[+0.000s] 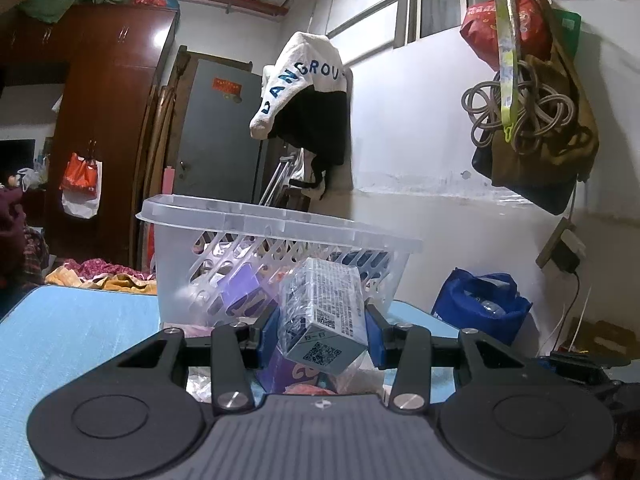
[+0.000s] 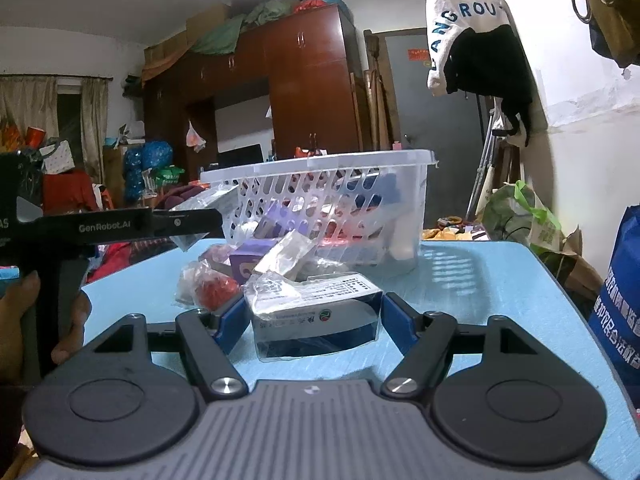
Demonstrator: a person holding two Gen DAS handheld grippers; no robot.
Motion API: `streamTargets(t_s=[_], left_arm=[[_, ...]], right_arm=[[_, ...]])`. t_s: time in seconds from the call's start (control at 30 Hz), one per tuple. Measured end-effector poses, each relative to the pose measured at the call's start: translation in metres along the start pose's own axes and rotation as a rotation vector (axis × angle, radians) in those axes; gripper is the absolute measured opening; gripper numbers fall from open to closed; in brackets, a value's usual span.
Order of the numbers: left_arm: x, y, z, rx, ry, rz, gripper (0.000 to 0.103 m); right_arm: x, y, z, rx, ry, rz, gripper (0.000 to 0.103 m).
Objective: Organize objects
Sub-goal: 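Grasp the white QR-code box with the left gripper while the right grasps the clear-wrapped pack, then lift both held items over the white basket and open both grippers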
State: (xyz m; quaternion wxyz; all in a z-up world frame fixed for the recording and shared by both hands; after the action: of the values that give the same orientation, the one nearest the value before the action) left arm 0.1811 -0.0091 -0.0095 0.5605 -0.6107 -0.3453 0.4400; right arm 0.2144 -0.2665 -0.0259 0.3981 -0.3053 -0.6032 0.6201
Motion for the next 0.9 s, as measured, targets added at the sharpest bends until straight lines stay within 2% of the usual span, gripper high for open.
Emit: streamTargets(t_s=[0.3, 0.43, 0.53, 0.6, 0.7, 0.8, 0.9], left_arm=[[0.005, -0.004, 0.011, -0.031, -0.005, 0.021, 0.048], [0.008, -0.020, 0.027, -0.076, 0.000, 0.026, 0.048], [0.015, -0.045, 0.031, -0.108, 0.015, 0.038, 0.048], [0.018, -0.070, 0.029, -0.136, 0.012, 0.033, 0.048], [0.023, -0.107, 0.008, -0.145, -0.008, 0.019, 0.048], [0.033, -0.130, -0.037, -0.053, -0.043, 0.054, 0.048], [0.046, -0.124, -0.083, 0.101, -0.050, 0.144, 0.048]], right_arm=[[-0.002, -0.012, 0.000, -0.032, 0.001, 0.002, 0.074], [0.000, -0.025, 0.000, -0.047, -0.021, -0.007, 0.074], [0.002, -0.057, 0.000, -0.118, 0.041, 0.033, 0.074], [0.005, -0.084, -0.006, -0.149, 0.033, 0.056, 0.074], [0.002, -0.126, -0.040, -0.131, 0.020, 0.078, 0.075], [-0.007, -0.143, -0.097, -0.014, 0.034, 0.102, 0.075], [-0.021, -0.142, -0.146, 0.092, 0.040, 0.027, 0.075]])
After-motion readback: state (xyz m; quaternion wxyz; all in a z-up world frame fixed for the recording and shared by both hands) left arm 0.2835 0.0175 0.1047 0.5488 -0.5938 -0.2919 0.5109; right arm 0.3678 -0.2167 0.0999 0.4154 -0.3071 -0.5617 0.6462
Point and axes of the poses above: each gripper's, at about its wrist camera, not at the fingertips, and z roughly against the way its jaws point, x to its left, y to its underside, the point moved 7 cm from there along -z, roughly the way its jaws point, and after that the axes turned 8 degrees about -x, right-handed, at the moved point
